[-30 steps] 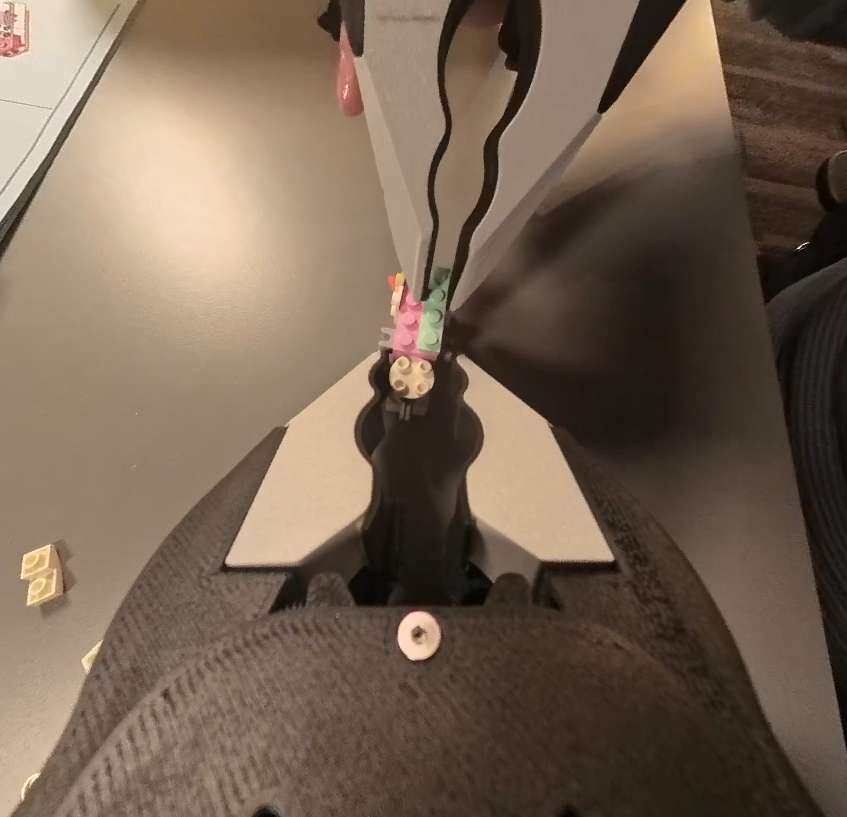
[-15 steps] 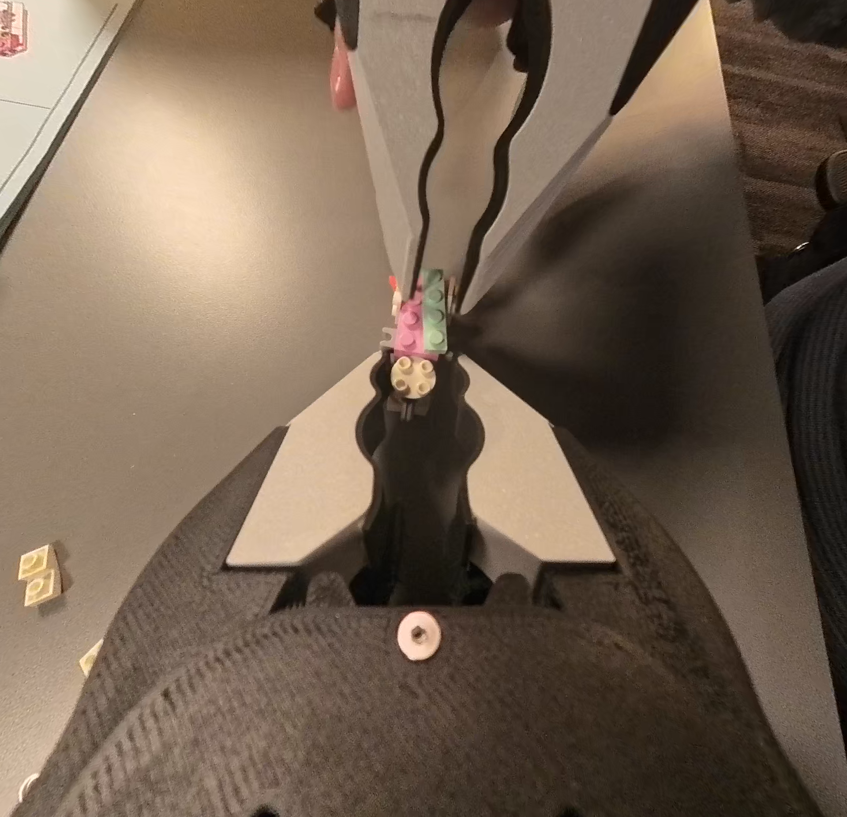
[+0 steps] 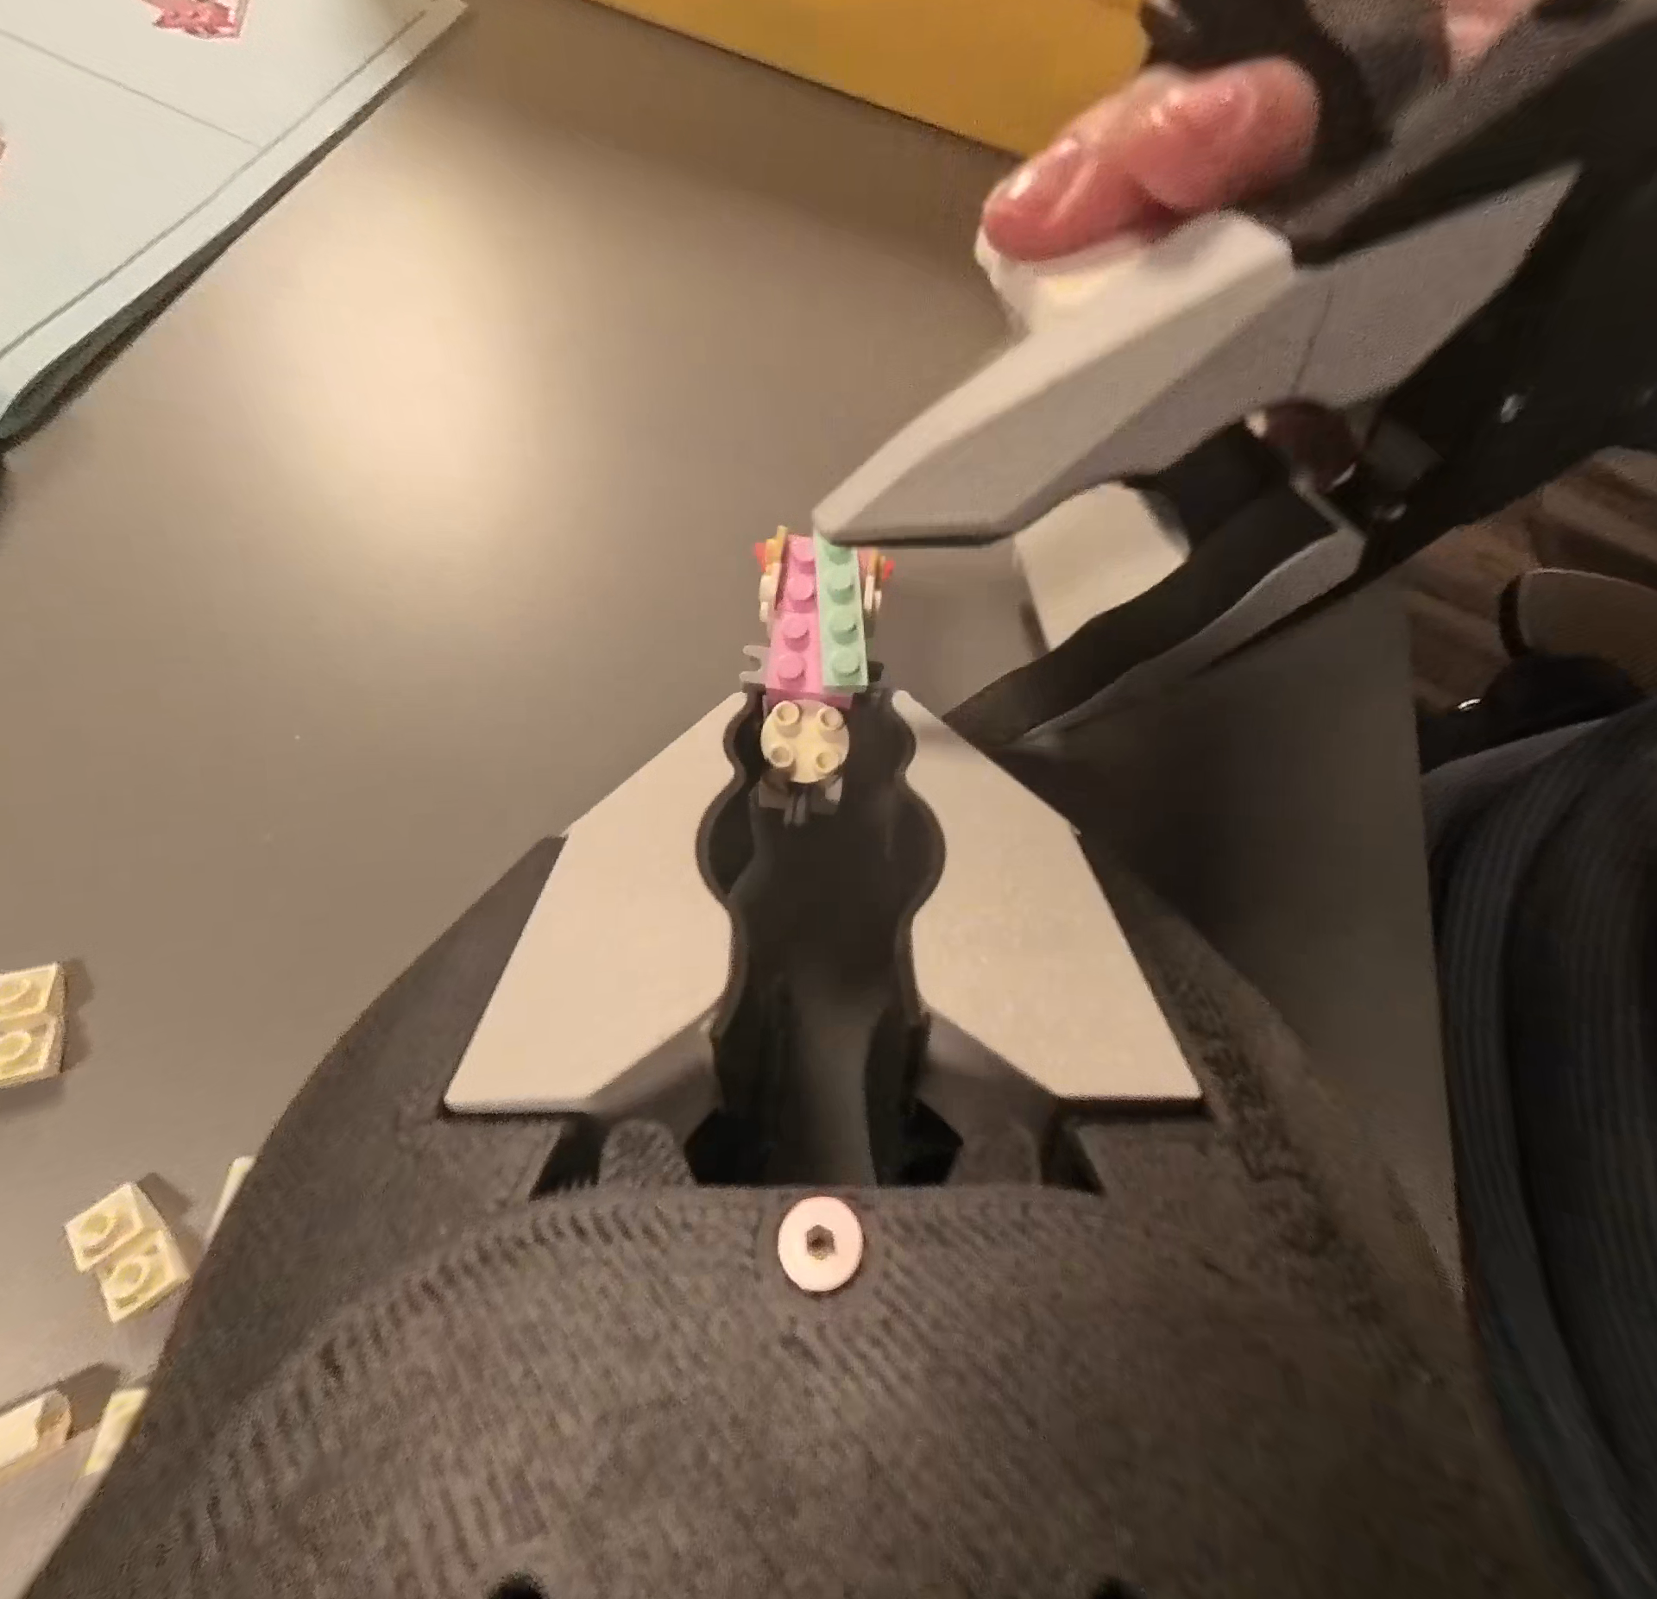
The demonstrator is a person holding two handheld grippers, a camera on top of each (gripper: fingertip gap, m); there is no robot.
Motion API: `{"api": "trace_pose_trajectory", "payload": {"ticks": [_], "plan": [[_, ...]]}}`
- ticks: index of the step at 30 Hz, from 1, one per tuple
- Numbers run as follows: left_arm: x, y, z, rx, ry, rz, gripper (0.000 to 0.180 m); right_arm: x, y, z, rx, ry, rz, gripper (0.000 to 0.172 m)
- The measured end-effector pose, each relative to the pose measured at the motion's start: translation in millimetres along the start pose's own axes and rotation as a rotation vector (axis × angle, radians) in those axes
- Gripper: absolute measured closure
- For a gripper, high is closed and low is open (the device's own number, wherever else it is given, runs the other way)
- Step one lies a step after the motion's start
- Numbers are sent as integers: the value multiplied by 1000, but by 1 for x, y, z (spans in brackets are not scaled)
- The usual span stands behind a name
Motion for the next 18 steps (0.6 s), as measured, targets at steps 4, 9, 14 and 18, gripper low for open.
{"api": "trace_pose_trajectory", "payload": {"ticks": [4, 9, 14, 18], "plan": [[0, 2, -3, -44, 22, 22, 156, 6, -4, 0, -94, -77, -68, 109], [-2, 6, -7, -69, 52, 49, 156, 15, -11, 4, -196, -152, -143, 114], [-5, 7, -9, -78, 65, 63, 156, 22, -9, 8, -186, -192, -137, 117], [-6, 7, -11, -85, 72, 69, 156, 25, -9, 10, -177, -195, -137, 123]]}}
Point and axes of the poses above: each gripper's, where its closed fingertips meet, x out along the fingers, y out of its top, z = x × y across the jaws, the point moved 6 cm from there along -x, back along the fingers, and after that the axes turned 4 degrees about z, right-handed, at the moved point
